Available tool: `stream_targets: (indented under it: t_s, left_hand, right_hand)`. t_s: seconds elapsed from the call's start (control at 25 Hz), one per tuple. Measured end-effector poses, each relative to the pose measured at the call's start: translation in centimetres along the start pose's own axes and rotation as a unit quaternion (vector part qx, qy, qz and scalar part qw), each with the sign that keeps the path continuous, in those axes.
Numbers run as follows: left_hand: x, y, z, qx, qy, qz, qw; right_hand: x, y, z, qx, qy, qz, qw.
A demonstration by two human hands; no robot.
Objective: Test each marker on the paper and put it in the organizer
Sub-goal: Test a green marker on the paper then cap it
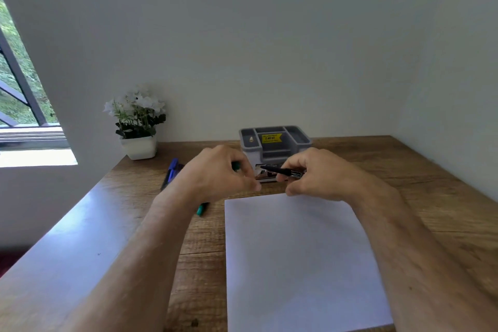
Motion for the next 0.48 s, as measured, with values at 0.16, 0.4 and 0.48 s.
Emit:
stream_targets:
  t_s: [0.16, 0.4, 0.48]
  left_hand:
    - [1.3, -2.6, 0.4, 0.092, 0.043, 0.050, 0.994]
    - [2.3, -4.7, 0.5, 0.143, 0.066, 0.080, 0.984]
    - [2.6, -4.9, 0.6, 0.149, 0.069, 0.085, 0.983]
  right_hand:
    - [-0.3, -1.1, 0.4, 0.022, -0.007, -0.035, 0.999]
    - [0.2, -1.7, 0.6, 0.004, 0.029, -0.058, 0.998]
    - [1.9, -1.5, 0.5, -0.041, 0.082, 0.050, 0.994]
Point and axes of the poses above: each hand's wrist, its own z-axis towards the middle knuckle, its own y-axis out of the back of the hand, x = y × z, the point moved 10 cm from there along z, towards the middle knuckle, and after that the axes turned 2 degrees about y, right-handed, at the moved point
